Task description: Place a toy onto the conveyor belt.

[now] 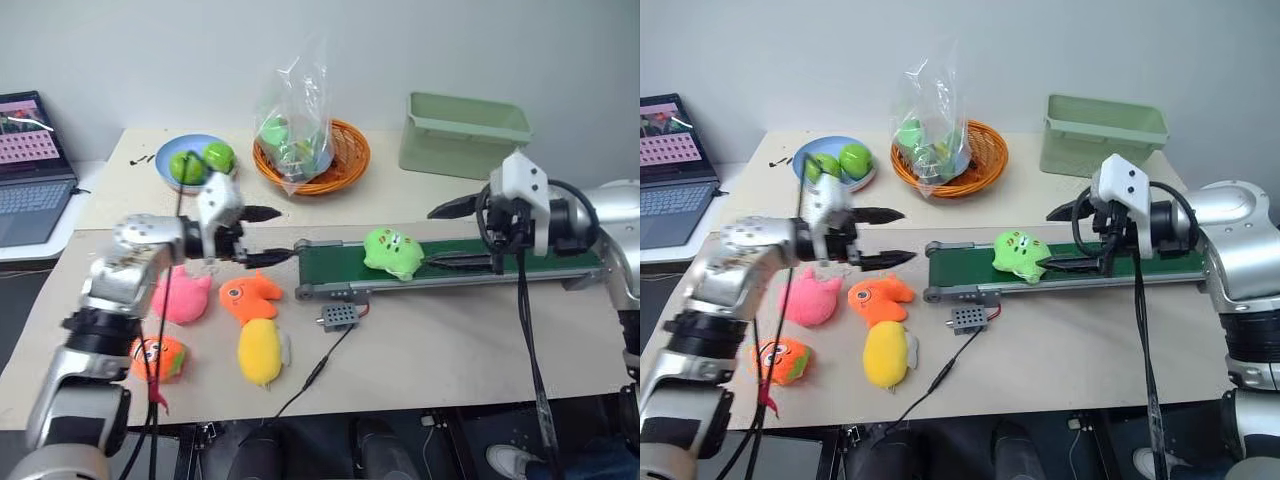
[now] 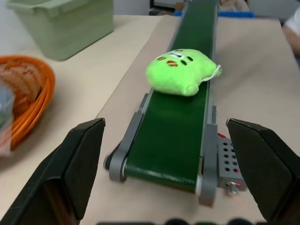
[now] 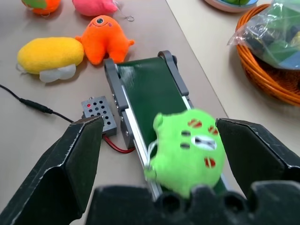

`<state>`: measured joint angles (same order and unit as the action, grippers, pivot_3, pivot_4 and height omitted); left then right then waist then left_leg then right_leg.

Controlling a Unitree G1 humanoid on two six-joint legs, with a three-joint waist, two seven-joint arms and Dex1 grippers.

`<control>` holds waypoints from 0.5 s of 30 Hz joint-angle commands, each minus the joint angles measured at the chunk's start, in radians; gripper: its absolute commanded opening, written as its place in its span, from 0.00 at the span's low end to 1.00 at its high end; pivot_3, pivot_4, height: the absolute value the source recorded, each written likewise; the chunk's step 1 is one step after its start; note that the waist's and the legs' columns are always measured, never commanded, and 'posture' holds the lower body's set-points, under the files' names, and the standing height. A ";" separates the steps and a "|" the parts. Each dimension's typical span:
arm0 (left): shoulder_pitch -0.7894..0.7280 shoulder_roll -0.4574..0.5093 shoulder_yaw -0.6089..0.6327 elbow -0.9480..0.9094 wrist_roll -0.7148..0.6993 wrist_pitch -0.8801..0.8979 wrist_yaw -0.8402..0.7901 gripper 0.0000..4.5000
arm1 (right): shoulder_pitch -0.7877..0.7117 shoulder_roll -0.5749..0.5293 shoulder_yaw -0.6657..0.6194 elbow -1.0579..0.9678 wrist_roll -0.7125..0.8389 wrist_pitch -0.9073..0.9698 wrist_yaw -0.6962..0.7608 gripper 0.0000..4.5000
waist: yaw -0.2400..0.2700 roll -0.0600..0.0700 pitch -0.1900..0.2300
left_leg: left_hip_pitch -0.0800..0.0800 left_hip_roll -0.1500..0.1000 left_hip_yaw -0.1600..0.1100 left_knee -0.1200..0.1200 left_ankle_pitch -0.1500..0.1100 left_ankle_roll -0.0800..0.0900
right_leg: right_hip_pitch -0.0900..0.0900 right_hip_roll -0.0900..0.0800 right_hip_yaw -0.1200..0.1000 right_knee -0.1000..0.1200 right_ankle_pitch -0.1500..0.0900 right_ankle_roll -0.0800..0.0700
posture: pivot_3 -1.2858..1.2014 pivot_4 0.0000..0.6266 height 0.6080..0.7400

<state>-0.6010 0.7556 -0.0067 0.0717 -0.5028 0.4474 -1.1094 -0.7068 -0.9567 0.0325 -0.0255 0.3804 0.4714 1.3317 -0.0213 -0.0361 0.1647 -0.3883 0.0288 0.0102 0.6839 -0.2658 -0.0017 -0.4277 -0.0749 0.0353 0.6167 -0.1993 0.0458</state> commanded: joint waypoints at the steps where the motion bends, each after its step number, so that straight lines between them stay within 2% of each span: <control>1: 0.091 0.060 0.140 -0.140 -0.087 0.097 0.033 0.98 | -0.036 -0.004 -0.043 -0.004 0.042 0.007 0.016 1.00 | 0.002 0.000 0.000 | 0.000 0.000 0.000 0.000 0.000 0.000 | 0.000 0.000 0.000 0.000 0.000 0.000 | 0.52 0.24 1.00; 4: 0.150 0.053 0.233 -0.254 -0.186 0.219 0.120 0.98 | -0.041 0.018 -0.062 0.003 0.081 0.026 0.014 1.00 | 0.009 0.000 0.000 | 0.000 0.000 0.000 0.000 0.000 0.000 | 0.000 -0.001 0.000 -0.001 0.000 0.000 | 0.52 0.24 1.00; 8: 0.179 0.042 0.311 -0.355 -0.266 0.294 0.204 0.98 | -0.027 0.024 -0.065 0.005 0.103 0.038 0.024 1.00 | 0.018 0.000 0.001 | 0.000 0.000 0.000 0.000 0.000 0.000 | 0.001 -0.001 -0.001 -0.003 0.000 0.000 | 0.52 0.24 1.00; 15: 0.163 0.018 0.306 -0.421 -0.302 0.325 0.284 0.98 | -0.045 0.061 -0.057 0.019 0.112 0.037 0.020 1.00 | 0.013 0.001 0.001 | 0.001 -0.001 0.000 0.000 0.000 0.000 | 0.001 -0.001 0.000 -0.003 0.000 0.000 | 0.52 0.24 1.00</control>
<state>-0.4198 0.7700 0.2846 -0.3087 -0.7838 0.7699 -0.8405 -0.7284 -0.8893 0.0130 0.0062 0.4642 0.5049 1.3508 -0.0082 -0.0356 0.1653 -0.3875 0.0282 0.0105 0.6840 -0.2660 -0.0015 -0.4270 -0.0757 0.0354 0.6135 -0.1991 0.0456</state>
